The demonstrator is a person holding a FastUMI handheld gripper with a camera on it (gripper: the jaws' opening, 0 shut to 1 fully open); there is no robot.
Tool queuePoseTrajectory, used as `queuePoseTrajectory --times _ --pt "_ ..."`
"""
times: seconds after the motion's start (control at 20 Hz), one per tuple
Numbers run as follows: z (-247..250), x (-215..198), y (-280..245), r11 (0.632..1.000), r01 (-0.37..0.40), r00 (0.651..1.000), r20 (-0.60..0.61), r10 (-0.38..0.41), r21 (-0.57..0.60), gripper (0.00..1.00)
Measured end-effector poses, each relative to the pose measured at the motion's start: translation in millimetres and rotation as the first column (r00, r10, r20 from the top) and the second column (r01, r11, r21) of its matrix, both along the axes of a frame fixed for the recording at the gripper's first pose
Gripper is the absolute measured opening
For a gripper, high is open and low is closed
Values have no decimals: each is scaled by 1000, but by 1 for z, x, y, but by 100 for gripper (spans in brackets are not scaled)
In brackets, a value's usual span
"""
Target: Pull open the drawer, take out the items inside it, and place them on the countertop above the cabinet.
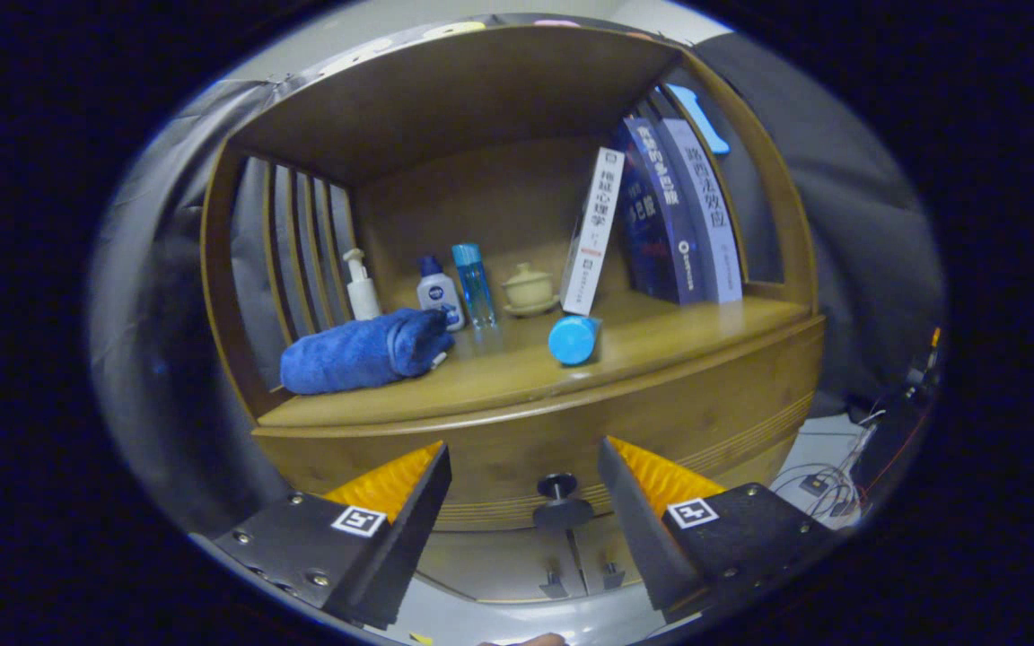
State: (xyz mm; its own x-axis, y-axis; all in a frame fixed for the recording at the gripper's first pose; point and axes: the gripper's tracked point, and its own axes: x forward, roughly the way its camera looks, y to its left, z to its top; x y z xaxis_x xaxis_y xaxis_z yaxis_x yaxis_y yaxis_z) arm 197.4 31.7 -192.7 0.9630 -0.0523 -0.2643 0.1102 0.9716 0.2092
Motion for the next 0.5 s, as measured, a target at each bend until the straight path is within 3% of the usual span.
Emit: queuePoseTrajectory --times 0.3,0.5 --pt "64 -40 -29 996 86 988 131 -82 -24 98" --pt "97 -75 -50 990 123 986 126 -113 -70 98"
